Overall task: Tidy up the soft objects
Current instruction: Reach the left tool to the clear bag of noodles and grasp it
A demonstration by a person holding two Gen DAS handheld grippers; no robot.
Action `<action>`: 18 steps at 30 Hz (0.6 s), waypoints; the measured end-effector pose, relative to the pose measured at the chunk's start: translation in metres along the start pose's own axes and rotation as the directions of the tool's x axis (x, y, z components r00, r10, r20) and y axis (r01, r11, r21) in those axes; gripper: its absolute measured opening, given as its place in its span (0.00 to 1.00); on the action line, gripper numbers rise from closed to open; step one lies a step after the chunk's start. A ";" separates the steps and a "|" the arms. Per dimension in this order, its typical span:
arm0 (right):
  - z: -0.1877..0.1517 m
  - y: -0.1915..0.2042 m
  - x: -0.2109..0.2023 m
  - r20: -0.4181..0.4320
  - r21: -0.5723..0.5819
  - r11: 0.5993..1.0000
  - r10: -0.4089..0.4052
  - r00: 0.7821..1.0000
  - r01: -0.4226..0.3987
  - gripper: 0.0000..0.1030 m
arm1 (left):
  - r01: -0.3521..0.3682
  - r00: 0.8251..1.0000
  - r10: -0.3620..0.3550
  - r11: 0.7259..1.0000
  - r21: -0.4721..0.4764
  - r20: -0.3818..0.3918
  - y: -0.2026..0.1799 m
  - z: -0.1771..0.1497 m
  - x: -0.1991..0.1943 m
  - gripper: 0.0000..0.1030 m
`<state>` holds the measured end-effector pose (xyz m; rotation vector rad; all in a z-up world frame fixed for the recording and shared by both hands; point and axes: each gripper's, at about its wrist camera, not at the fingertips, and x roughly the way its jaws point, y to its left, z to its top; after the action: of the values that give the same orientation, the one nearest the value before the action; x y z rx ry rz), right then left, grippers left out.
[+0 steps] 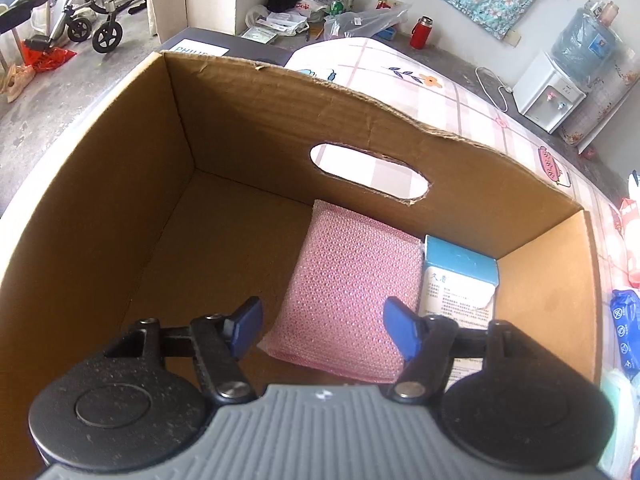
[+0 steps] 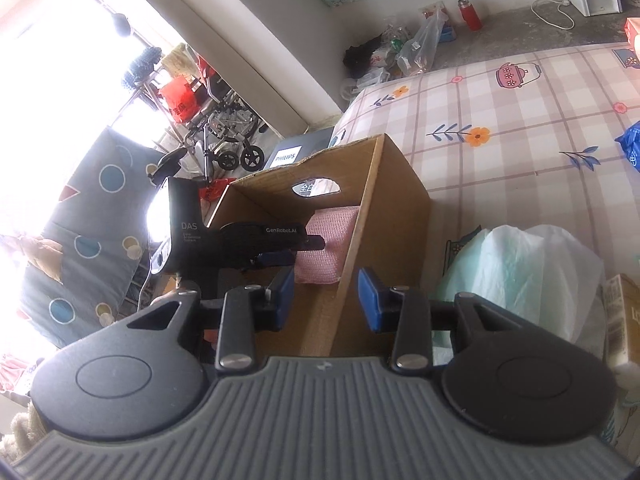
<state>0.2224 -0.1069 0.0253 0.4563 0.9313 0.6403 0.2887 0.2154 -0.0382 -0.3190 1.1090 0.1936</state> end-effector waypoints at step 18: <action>-0.026 -0.069 -0.123 0.212 0.052 0.993 -0.113 0.971 0.104 0.40 | 0.267 0.945 -0.320 0.867 0.420 0.060 -0.155 -0.075 -0.124 0.73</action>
<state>0.1675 -0.2386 0.0414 0.4971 0.7588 0.4631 0.2190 0.0447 0.0673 -0.0956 0.9313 -0.2872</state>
